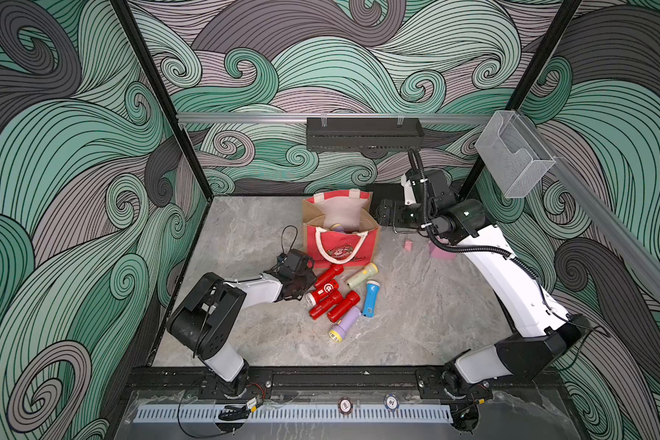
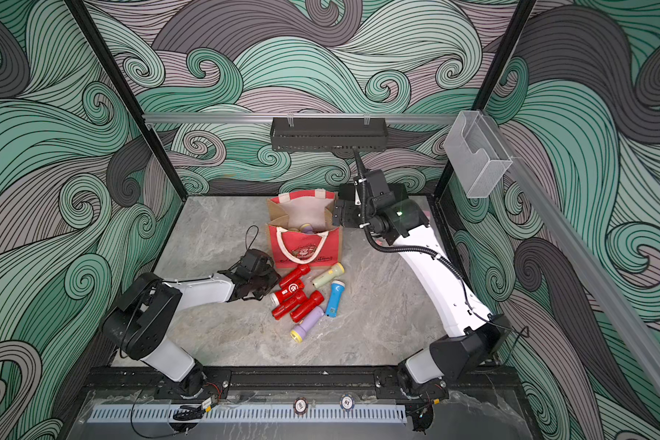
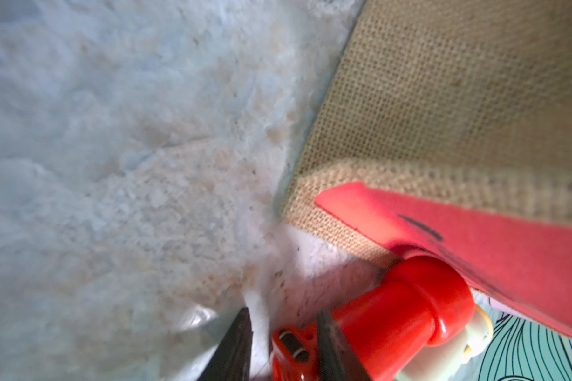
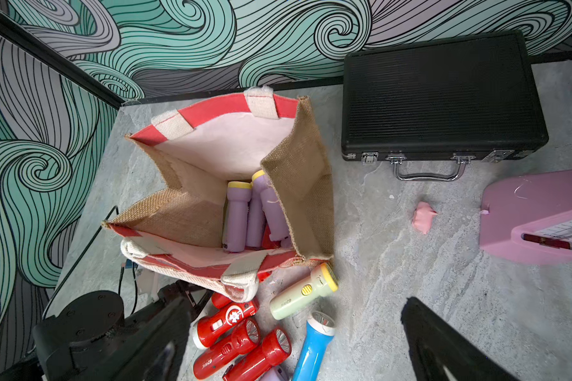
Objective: Put the flashlights into the tote bags
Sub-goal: Pick up the flashlight from the center of the board.
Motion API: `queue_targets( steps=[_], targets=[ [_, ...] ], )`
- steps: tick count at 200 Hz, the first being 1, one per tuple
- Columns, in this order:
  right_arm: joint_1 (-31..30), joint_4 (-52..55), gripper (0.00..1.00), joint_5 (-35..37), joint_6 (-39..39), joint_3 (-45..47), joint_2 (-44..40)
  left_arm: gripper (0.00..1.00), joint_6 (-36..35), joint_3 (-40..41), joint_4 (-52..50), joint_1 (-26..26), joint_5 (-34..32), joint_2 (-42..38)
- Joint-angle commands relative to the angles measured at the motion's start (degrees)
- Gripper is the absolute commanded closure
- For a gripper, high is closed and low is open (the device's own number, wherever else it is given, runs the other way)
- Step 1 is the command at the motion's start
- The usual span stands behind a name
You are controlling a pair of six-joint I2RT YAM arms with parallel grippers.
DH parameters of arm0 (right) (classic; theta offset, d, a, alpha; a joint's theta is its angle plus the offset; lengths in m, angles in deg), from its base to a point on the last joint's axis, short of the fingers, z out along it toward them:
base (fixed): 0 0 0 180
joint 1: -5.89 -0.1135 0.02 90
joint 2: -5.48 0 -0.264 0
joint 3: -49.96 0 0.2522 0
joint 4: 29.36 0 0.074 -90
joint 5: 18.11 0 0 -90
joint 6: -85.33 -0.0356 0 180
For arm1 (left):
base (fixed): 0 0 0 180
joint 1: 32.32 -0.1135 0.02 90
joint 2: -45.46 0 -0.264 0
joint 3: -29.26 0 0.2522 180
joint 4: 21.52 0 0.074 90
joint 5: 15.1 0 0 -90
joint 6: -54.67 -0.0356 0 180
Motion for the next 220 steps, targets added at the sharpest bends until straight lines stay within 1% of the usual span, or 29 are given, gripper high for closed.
queue_targets(
  steps=[1, 21, 40, 81, 89, 93, 129, 142, 150, 162, 177, 192, 203, 220],
  targets=[
    [1.0, -1.0, 0.01, -0.2, -0.9, 0.7, -0.6, 0.64, -2.5, 3.0, -6.3, 0.8, 1.9, -1.4],
    [2.1, -0.9, 0.0, -0.3, -0.9, 2.6, -2.0, 0.64, -5.4, 3.0, -9.9, 1.0, 2.6, -3.0],
    [3.2, -0.8, 0.0, -0.5, -1.4, 4.9, -3.5, 0.64, -7.9, 1.6, -16.3, 1.1, 2.2, -4.3],
    [4.3, -0.8, 0.0, -1.2, -1.7, 6.0, -4.3, 0.63, -10.1, 2.2, -21.0, 1.1, 1.7, -9.9],
    [4.4, -0.9, 0.0, -1.3, -1.8, 6.1, -4.3, 0.62, -10.6, 1.9, -22.1, 1.1, 1.7, -10.1],
    [4.4, -0.9, 0.0, -1.3, -1.8, 6.1, -4.4, 0.62, -10.8, 1.7, -22.7, 1.1, 1.7, -12.0],
    [4.4, -1.0, 0.0, -1.3, -2.3, 7.7, -5.6, 0.62, -11.0, 2.0, -27.7, 1.1, -0.1, -17.3],
    [4.5, -1.4, 0.01, -1.6, -2.5, 8.5, -5.9, 0.57, -12.3, 1.6, -29.8, 1.1, -0.8, -19.5],
    [4.5, -1.8, 0.01, -2.0, -2.7, 9.0, -6.2, 0.49, -14.6, 1.0, -30.4, 1.2, -0.6, -20.6],
    [4.5, -2.3, 0.01, -2.1, -3.1, 9.7, -6.6, 0.35, -18.3, -0.3, -31.1, 1.3, 0.0, -21.5],
    [4.5, -2.7, 0.01, -2.2, -3.6, 10.6, -7.1, 0.28, -22.2, -1.8, -30.4, 1.2, 1.5, -21.5],
    [4.5, -2.6, 0.0, -2.6, -4.1, 11.4, -7.6, 0.26, -25.8, -3.8, -30.2, 1.3, 3.6, -19.7],
    [4.5, -2.6, 0.0, -3.0, -4.6, 12.1, -8.0, 0.26, -27.6, -5.8, -31.0, 1.2, 4.7, -17.8],
    [4.4, -2.6, 0.0, -3.7, -5.7, 13.8, -9.1, 0.27, -30.0, -7.8, -29.7, 1.3, 6.8, -14.8]
  ],
)
